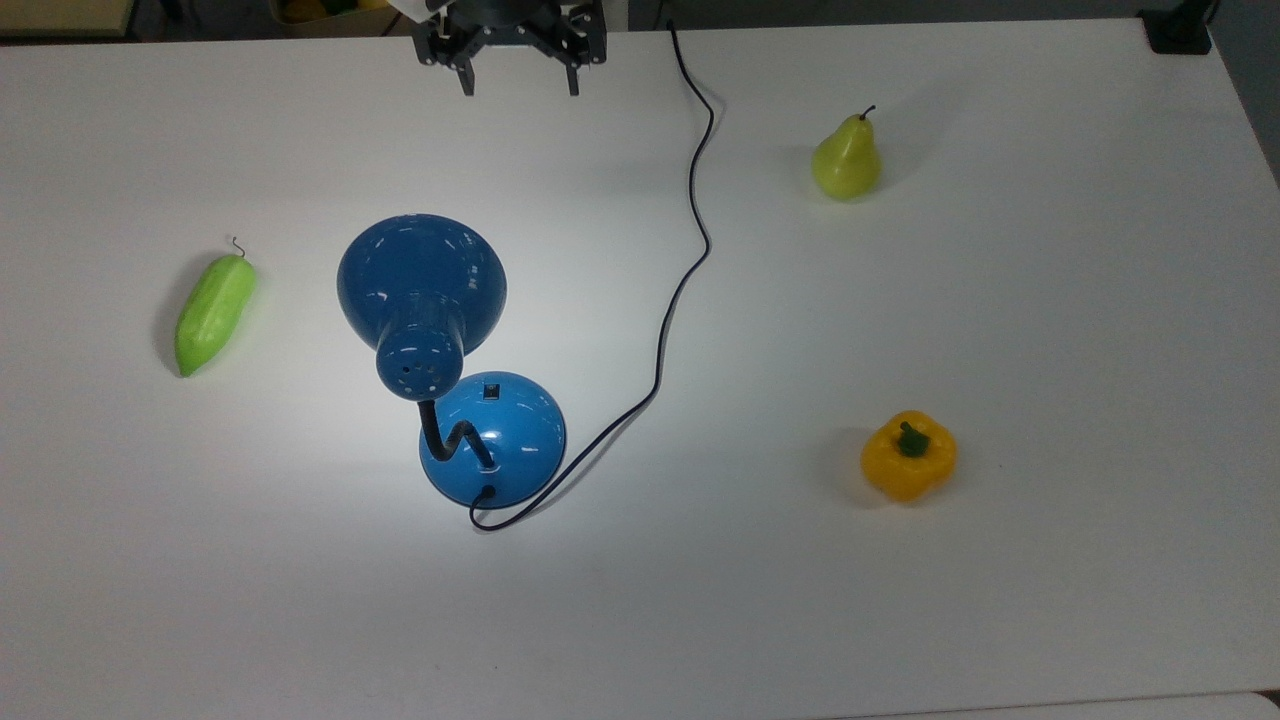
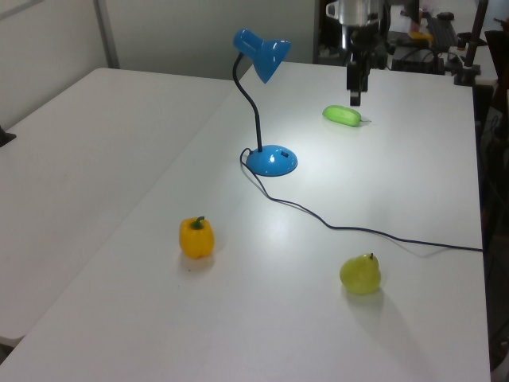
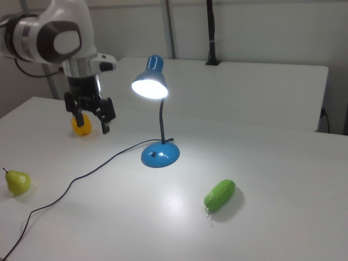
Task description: Turn on desk lamp
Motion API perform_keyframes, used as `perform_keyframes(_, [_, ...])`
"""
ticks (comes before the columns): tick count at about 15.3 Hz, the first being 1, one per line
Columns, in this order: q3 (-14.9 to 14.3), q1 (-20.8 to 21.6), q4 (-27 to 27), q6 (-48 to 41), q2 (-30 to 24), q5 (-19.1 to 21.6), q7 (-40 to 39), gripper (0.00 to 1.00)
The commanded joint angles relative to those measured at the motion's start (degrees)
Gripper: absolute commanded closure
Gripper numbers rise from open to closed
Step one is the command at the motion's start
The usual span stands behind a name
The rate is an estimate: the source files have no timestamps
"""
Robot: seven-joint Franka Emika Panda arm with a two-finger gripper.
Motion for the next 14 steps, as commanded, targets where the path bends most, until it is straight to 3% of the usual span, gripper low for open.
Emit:
perform_keyframes(1, [0.17, 0.23, 7.30, -7.00, 0.23, 0.56, 4.04, 0.00])
perform_keyframes(8, [0.17, -0.91, 13.03, -8.41, -0.30, 3.37, 7.82, 0.00])
perform_keyframes(14, [-0.35, -1.00, 11.01, -2.19, -0.12, 3.02, -2.10, 0.00])
